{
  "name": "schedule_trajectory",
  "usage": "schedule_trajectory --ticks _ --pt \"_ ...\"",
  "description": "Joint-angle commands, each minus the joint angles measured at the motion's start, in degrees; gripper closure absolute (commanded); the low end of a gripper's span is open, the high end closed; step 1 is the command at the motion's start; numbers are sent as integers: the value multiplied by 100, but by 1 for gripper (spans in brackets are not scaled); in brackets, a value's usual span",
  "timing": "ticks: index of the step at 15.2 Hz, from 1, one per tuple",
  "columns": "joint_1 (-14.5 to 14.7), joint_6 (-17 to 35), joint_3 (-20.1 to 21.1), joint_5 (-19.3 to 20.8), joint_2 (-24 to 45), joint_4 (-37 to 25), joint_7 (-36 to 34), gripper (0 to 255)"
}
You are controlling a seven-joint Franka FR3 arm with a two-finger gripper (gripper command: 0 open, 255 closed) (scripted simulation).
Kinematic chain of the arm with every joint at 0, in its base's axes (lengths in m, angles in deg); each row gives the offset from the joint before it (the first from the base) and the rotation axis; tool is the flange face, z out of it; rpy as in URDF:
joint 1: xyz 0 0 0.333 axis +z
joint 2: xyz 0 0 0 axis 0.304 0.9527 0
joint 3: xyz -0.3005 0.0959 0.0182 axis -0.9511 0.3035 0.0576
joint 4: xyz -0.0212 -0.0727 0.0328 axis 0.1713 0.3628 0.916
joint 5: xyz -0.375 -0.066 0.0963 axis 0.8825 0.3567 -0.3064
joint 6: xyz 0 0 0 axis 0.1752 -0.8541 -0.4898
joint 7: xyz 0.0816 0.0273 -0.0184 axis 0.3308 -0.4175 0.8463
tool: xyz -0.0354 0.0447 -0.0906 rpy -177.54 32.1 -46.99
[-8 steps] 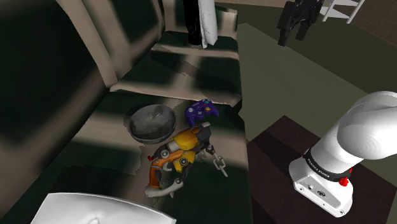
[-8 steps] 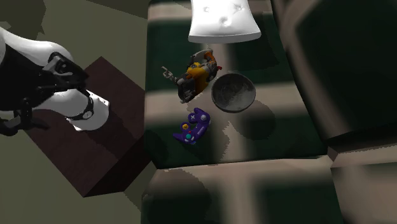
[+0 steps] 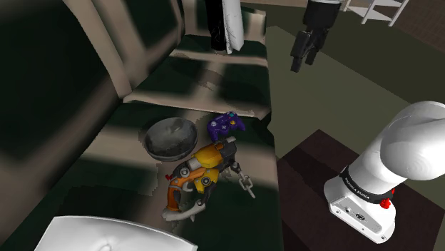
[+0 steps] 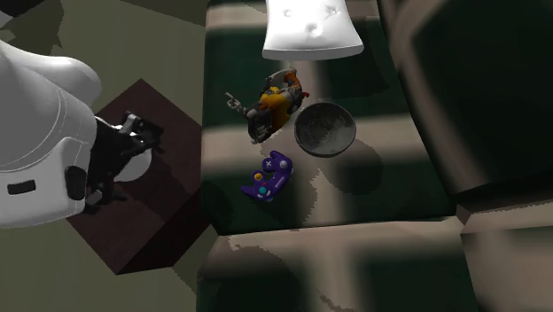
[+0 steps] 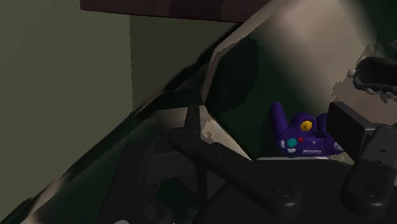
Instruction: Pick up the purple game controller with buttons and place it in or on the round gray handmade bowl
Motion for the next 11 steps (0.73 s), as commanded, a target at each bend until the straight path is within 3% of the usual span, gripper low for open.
schedule_trajectory --ticks 1,11 --pt "109 476 -82 -46 200 231 334 0" --pt "794 2627 -337 -572 1713 767 1974 0"
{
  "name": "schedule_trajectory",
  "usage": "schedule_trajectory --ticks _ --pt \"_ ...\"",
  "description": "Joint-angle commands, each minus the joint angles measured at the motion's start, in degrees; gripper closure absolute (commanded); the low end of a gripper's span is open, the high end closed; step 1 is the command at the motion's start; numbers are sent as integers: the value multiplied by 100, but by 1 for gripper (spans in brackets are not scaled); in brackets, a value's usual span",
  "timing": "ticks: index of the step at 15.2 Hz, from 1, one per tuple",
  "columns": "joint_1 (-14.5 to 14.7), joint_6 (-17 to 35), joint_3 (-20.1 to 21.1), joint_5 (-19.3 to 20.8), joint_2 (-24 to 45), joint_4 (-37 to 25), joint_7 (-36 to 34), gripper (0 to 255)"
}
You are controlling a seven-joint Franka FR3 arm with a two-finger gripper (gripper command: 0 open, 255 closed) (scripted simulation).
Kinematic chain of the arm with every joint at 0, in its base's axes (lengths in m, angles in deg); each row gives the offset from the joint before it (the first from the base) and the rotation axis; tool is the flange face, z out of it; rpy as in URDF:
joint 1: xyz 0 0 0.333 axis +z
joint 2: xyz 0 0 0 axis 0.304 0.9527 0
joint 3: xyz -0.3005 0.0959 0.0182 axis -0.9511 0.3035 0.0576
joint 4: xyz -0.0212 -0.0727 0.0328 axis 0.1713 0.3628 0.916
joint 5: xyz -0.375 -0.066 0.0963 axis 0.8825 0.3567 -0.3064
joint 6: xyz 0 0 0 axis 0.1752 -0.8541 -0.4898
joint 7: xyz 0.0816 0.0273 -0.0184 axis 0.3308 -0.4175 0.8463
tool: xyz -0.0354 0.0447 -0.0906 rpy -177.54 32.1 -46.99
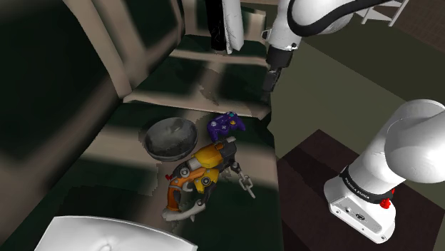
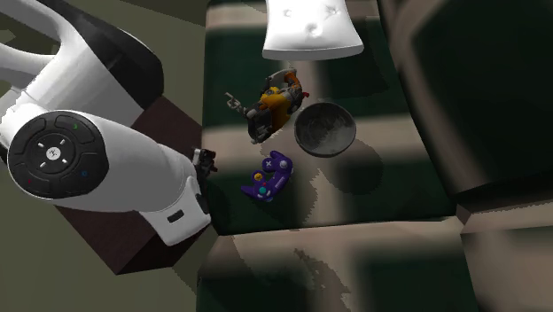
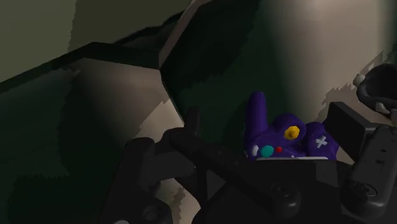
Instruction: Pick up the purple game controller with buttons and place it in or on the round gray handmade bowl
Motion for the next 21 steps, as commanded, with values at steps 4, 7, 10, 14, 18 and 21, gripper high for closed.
schedule_trajectory --ticks 4,7,10,14,18,21 --pt "401 1025 -90 -448 1011 -17 964 0" --pt "636 1519 -101 -808 1632 -131 1592 0" --pt "695 1756 -76 -939 1847 -105 1736 0" --pt "756 2089 -42 -1090 2096 -20 1831 0" --pt "780 2218 -27 -1156 2201 7 1873 0" --pt "780 2218 -27 -1157 2201 7 1873 0"
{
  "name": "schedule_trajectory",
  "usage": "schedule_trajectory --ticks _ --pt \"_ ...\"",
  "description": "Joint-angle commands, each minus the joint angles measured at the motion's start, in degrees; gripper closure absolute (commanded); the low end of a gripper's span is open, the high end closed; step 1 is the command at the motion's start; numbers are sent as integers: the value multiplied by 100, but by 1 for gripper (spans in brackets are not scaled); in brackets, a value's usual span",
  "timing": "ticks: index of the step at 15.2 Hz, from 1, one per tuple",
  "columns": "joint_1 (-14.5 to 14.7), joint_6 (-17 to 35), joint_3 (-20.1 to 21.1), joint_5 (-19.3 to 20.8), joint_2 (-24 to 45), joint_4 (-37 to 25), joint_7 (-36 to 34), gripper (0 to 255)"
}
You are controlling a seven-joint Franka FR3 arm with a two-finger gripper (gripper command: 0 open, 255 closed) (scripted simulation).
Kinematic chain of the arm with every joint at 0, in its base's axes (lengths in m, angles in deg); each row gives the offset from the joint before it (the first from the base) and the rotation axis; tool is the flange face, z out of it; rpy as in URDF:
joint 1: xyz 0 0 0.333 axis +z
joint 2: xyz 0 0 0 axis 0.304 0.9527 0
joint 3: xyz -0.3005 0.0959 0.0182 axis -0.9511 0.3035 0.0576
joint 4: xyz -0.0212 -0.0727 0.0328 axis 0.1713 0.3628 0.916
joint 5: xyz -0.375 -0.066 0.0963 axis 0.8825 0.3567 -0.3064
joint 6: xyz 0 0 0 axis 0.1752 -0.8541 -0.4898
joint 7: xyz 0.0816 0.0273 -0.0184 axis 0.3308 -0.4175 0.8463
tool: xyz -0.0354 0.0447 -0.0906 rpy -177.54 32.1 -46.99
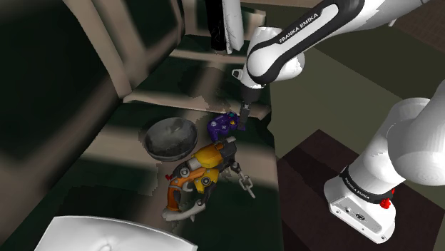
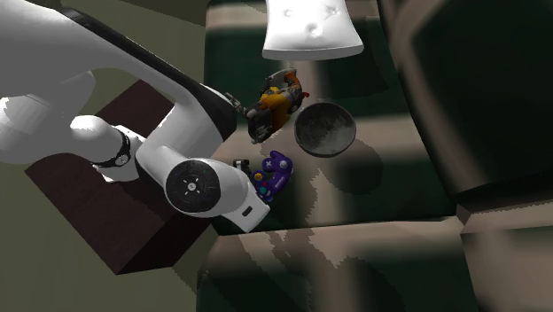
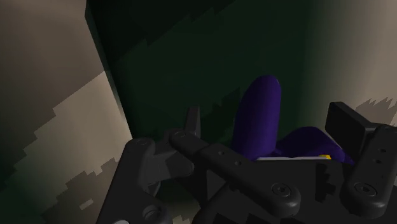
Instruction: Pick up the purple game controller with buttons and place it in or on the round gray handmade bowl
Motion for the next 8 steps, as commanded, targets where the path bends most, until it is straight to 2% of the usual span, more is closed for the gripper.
schedule_trajectory --ticks 1,2,3,8 --pt "0 2 0 -1 2 0 1 0" --pt "0 1 0 -1 1 0 0 0" --pt "0 1 0 -1 1 0 0 255" --pt "0 1 0 0 3 -3 -1 255"
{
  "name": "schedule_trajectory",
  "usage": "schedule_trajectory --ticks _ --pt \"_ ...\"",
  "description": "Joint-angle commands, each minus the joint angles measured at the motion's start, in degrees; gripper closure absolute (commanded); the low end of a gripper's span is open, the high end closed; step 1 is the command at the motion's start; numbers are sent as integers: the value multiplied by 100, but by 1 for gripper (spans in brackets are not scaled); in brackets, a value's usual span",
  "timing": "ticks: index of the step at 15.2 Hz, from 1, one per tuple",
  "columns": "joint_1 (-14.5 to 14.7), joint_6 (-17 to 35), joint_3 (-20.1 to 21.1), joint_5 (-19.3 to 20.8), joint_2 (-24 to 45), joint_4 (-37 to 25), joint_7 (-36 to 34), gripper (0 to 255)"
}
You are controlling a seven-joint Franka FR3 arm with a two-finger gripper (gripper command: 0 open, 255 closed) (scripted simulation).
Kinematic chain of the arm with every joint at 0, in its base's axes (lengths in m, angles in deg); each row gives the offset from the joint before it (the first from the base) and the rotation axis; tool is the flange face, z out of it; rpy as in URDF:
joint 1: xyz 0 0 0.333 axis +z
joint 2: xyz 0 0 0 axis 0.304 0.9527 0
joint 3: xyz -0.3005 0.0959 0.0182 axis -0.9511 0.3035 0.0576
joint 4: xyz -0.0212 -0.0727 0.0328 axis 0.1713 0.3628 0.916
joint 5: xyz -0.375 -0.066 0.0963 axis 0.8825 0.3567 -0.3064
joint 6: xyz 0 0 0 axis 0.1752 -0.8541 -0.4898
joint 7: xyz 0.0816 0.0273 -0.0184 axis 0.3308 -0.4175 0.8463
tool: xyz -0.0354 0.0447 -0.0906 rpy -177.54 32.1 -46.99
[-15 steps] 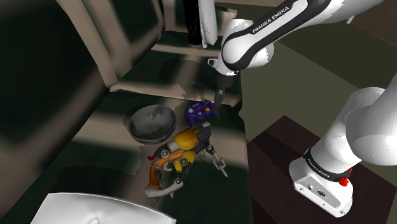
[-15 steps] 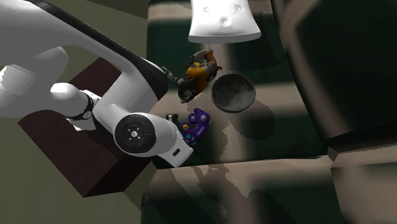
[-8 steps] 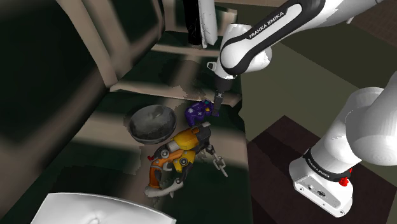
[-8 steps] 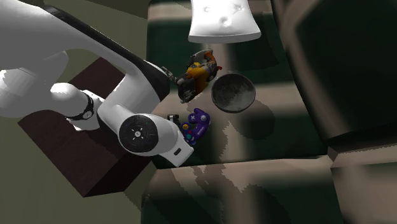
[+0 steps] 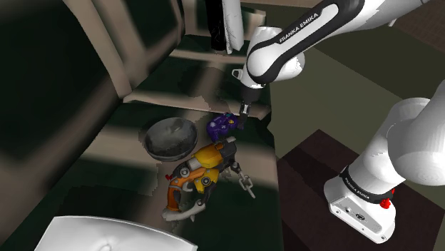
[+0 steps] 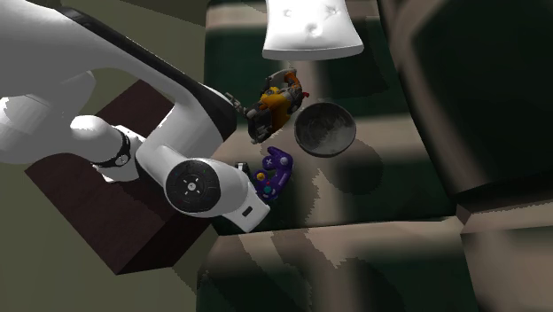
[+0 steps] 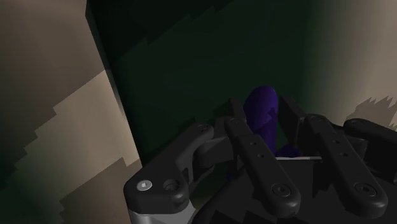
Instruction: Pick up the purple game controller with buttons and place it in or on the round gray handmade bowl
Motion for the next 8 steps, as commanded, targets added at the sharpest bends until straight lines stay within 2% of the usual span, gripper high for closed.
schedule_trajectory --ticks 1,4,8 --pt "2 -1 2 0 6 3 0 255" --pt "1 0 1 0 3 6 2 255" --pt "-30 -323 -2 152 -262 -67 -157 255"
